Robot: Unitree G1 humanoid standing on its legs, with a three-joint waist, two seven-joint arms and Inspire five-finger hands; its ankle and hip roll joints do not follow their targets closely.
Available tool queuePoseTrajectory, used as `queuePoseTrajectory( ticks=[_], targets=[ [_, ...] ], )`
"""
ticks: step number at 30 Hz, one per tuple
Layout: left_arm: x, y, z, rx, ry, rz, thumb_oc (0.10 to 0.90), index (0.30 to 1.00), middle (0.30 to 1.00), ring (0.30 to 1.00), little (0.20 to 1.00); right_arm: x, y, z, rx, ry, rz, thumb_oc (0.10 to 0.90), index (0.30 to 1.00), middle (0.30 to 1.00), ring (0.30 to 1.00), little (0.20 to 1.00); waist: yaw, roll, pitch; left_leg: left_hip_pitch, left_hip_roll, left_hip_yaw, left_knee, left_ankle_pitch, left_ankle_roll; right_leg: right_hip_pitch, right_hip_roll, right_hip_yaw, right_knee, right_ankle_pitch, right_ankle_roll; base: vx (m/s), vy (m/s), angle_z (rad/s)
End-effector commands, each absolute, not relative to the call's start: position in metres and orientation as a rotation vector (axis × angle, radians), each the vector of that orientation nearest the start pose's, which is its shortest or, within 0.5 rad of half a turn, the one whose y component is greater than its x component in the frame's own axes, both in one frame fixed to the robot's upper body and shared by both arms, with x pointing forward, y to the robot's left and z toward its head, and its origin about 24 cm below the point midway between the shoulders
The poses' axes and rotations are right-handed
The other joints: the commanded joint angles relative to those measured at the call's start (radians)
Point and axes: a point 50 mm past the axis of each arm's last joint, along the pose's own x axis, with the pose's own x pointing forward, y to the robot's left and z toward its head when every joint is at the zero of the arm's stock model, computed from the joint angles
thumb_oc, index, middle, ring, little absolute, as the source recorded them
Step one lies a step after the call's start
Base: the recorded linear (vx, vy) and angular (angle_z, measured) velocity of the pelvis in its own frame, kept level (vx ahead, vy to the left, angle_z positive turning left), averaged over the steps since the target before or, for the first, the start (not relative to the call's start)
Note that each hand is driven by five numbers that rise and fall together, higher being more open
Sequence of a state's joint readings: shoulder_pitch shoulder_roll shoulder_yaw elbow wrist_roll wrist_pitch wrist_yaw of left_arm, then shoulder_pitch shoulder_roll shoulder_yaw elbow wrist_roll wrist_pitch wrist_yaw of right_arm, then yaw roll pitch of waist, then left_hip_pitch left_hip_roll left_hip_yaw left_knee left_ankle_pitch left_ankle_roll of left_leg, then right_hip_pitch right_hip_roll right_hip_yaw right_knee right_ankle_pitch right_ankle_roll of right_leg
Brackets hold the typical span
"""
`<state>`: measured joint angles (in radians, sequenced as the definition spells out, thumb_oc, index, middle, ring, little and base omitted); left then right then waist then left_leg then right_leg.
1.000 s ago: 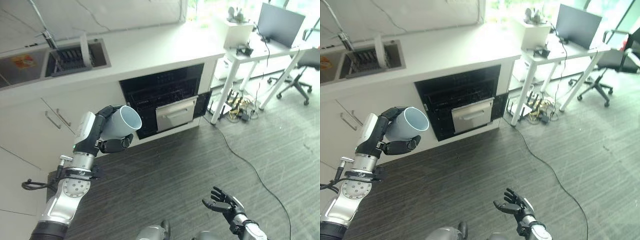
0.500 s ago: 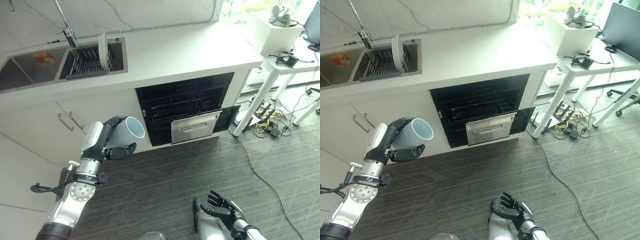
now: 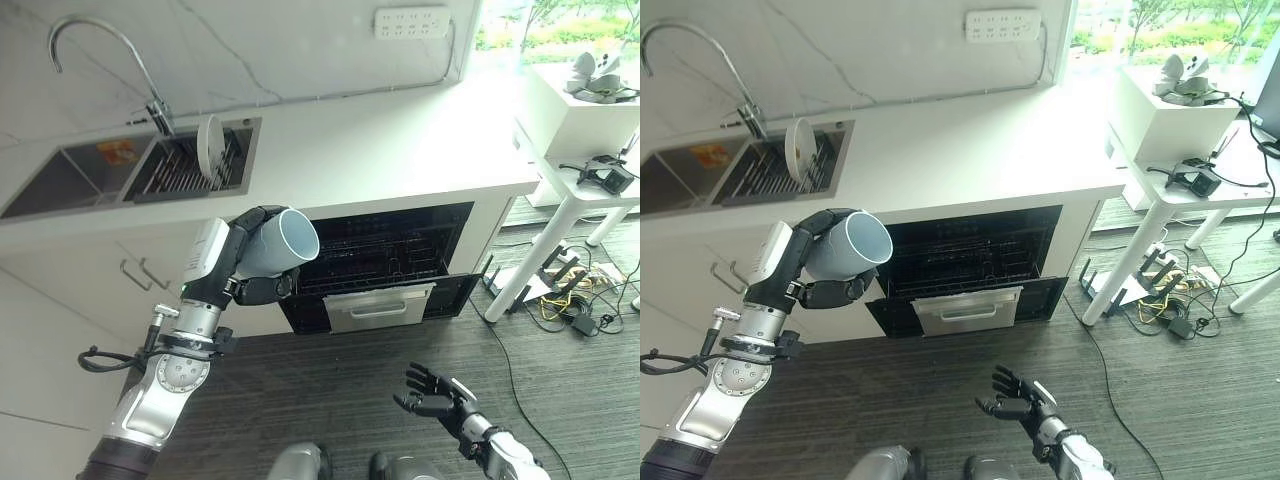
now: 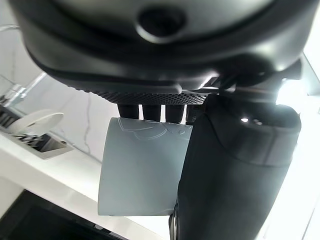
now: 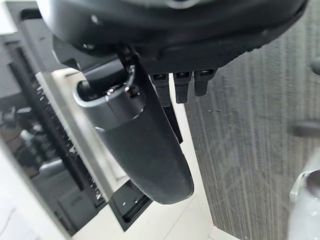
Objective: Place the dishes in the dishwasher.
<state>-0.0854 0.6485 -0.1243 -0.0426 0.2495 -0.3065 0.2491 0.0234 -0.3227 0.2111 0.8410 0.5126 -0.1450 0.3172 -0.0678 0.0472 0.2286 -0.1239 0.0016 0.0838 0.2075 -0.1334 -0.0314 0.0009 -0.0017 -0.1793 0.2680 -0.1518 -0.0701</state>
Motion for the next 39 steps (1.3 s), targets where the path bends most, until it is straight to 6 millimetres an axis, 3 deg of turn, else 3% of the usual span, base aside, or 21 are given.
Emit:
queuePoseTrajectory(
  ticks=[1, 7, 15, 17, 18, 20, 22, 23, 24, 26, 28, 29, 31, 32, 34, 39],
  targets=[
    [0.265, 0.215, 0.163, 0.769, -0.667, 0.047, 0.4, 0.3, 0.3, 0.3, 0.3, 0.182, -0.217, -0.099, 0.185, 0.579, 0.15, 0.8, 0.9, 0.9, 0.9, 0.9, 0.015, 0.012, -0.059, -0.006, -0.021, -0.05, 0.092, -0.057, 0.002, -0.04, -0.03, 0.11, 0.032, -0.069, 0.157, 0.19, 0.097, 0.1],
    [0.258, 0.223, 0.161, 0.78, -0.663, 0.024, 0.4, 0.3, 0.3, 0.3, 0.3, 0.181, -0.207, -0.101, 0.21, 0.583, 0.147, 0.8, 0.9, 0.9, 0.9, 0.9, 0.033, 0.022, -0.096, 0.0, -0.039, -0.059, 0.092, -0.094, 0.027, -0.06, -0.066, 0.079, 0.032, -0.068, 0.185, 0.15, 0.146, -0.11],
    [0.258, 0.23, 0.165, 0.801, -0.672, 0.036, 0.4, 0.3, 0.3, 0.3, 0.3, 0.178, -0.193, -0.102, 0.202, 0.596, 0.179, 0.8, 0.9, 0.9, 0.9, 0.9, 0.025, 0.022, -0.104, 0.025, -0.057, -0.066, 0.092, -0.122, 0.074, -0.053, -0.064, 0.09, 0.032, -0.04, 0.198, 0.09, 0.11, -0.13],
    [0.259, 0.231, 0.165, 0.805, -0.668, 0.039, 0.4, 0.3, 0.3, 0.3, 0.3, 0.18, -0.191, -0.101, 0.192, 0.593, 0.196, 0.8, 0.9, 0.9, 0.9, 0.9, 0.019, 0.025, -0.099, 0.034, -0.067, -0.079, 0.092, -0.13, 0.09, -0.045, -0.05, 0.096, 0.032, -0.012, 0.198, 0.07, 0.119, -0.08],
    [0.261, 0.231, 0.166, 0.805, -0.669, 0.036, 0.4, 0.3, 0.3, 0.3, 0.3, 0.18, -0.189, -0.1, 0.194, 0.591, 0.204, 0.8, 0.9, 0.9, 0.9, 0.9, 0.006, 0.032, -0.088, 0.045, -0.077, -0.103, 0.092, -0.141, 0.112, -0.038, -0.021, 0.112, 0.039, 0.054, 0.202, 0.05, 0.089, -0.11],
    [0.261, 0.231, 0.166, 0.805, -0.671, 0.033, 0.4, 0.3, 0.3, 0.3, 0.3, 0.179, -0.188, -0.1, 0.191, 0.592, 0.21, 0.8, 0.9, 0.9, 0.9, 0.9, -0.001, 0.033, -0.078, 0.053, -0.086, -0.118, 0.092, -0.144, 0.121, -0.065, -0.015, 0.128, 0.106, 0.074, 0.208, 0.02, 0.033, -0.11],
    [0.263, 0.23, 0.167, 0.799, -0.673, 0.025, 0.4, 0.3, 0.3, 0.3, 0.3, 0.178, -0.187, -0.1, 0.194, 0.597, 0.216, 0.8, 0.9, 0.9, 0.9, 0.9, -0.011, 0.029, -0.067, 0.063, -0.095, -0.133, 0.092, -0.146, 0.128, -0.1, -0.024, 0.148, 0.151, 0.095, 0.216, 0.02, -0.058, 0.08],
    [0.266, 0.227, 0.168, 0.795, -0.678, 0.018, 0.4, 0.3, 0.3, 0.3, 0.3, 0.176, -0.188, -0.101, 0.197, 0.597, 0.216, 0.8, 0.9, 0.9, 0.9, 0.9, -0.016, 0.023, -0.064, 0.076, -0.096, -0.142, 0.092, -0.148, 0.126, -0.102, -0.058, 0.158, 0.082, 0.111, 0.223, 0.04, -0.108, 0.21],
    [0.266, 0.227, 0.168, 0.795, -0.678, 0.018, 0.4, 0.3, 0.3, 0.3, 0.3, 0.176, -0.188, -0.101, 0.197, 0.597, 0.216, 0.8, 0.9, 0.9, 0.9, 0.9, -0.016, 0.023, -0.064, 0.076, -0.096, -0.142, 0.092, -0.148, 0.126, -0.102, -0.058, 0.158, 0.082, 0.111, 0.223, 0.07, -0.235, 0.2],
    [0.268, 0.223, 0.172, 0.797, -0.69, 0.009, 0.4, 0.3, 0.3, 0.3, 0.3, 0.177, -0.188, -0.101, 0.194, 0.59, 0.226, 0.8, 0.9, 0.9, 0.9, 0.9, -0.015, -0.002, -0.06, 0.099, -0.099, -0.165, 0.092, -0.169, 0.108, -0.144, -0.131, 0.243, 0.032, 0.115, 0.245, 0.07, -0.346, 0.2],
    [0.268, 0.225, 0.171, 0.808, -0.682, 0.02, 0.4, 0.3, 0.3, 0.3, 0.3, 0.181, -0.185, -0.1, 0.183, 0.59, 0.266, 0.8, 0.9, 0.9, 0.9, 0.9, 0.002, -0.018, -0.063, 0.116, -0.067, -0.143, 0.092, -0.183, 0.077, -0.188, -0.185, 0.243, 0.032, 0.106, 0.271, 0.06, -0.483, 0.14],
    [0.265, 0.229, 0.169, 0.825, -0.672, 0.05, 0.4, 0.3, 0.3, 0.3, 0.3, 0.185, -0.181, -0.098, 0.173, 0.593, 0.321, 0.8, 0.9, 0.9, 0.9, 0.9, 0.021, -0.029, -0.063, 0.131, -0.03, -0.11, 0.092, -0.196, 0.056, -0.201, -0.212, 0.197, 0.032, 0.108, 0.288, 0.1, -0.687, -0.36],
    [0.258, 0.226, 0.158, 0.784, -0.648, 0.083, 0.4, 0.3, 0.3, 0.3, 0.3, 0.188, -0.187, -0.094, 0.163, 0.615, 0.333, 0.8, 0.9, 0.9, 0.9, 0.9, 0.024, -0.043, -0.077, 0.111, 0.048, -0.085, 0.092, -0.17, 0.008, -0.158, -0.173, 0.172, 0.032, 0.03, 0.264, 0.08, -0.653, -0.49],
    [0.257, 0.225, 0.157, 0.783, -0.649, 0.082, 0.4, 0.3, 0.3, 0.3, 0.3, 0.189, -0.189, -0.093, 0.166, 0.614, 0.33, 0.8, 0.9, 0.9, 0.9, 0.9, 0.023, -0.043, -0.077, 0.108, 0.055, -0.083, 0.092, -0.166, 0.003, -0.155, -0.17, 0.169, 0.032, 0.024, 0.26, 0.02, -0.357, 0.14],
    [0.254, 0.217, 0.156, 0.783, -0.67, 0.06, 0.4, 0.3, 0.3, 0.3, 0.3, 0.19, -0.197, -0.091, 0.171, 0.611, 0.309, 0.8, 0.9, 0.9, 0.9, 0.9, 0.024, -0.042, -0.078, 0.079, 0.115, -0.057, 0.092, -0.127, -0.031, -0.139, -0.158, 0.132, 0.032, -0.013, 0.238, 0.01, -0.25, 0.48],
    [0.256, 0.208, 0.162, 0.758, -0.695, 0.021, 0.4, 0.3, 0.3, 0.3, 0.3, 0.188, -0.21, -0.093, 0.173, 0.603, 0.261, 0.8, 0.9, 0.9, 0.9, 0.9, 0.011, -0.015, -0.094, 0.023, 0.199, -0.002, 0.092, -0.068, -0.082, -0.137, -0.158, 0.067, 0.032, -0.044, 0.219, -0.02, -0.124, 0.42]
  ],
)
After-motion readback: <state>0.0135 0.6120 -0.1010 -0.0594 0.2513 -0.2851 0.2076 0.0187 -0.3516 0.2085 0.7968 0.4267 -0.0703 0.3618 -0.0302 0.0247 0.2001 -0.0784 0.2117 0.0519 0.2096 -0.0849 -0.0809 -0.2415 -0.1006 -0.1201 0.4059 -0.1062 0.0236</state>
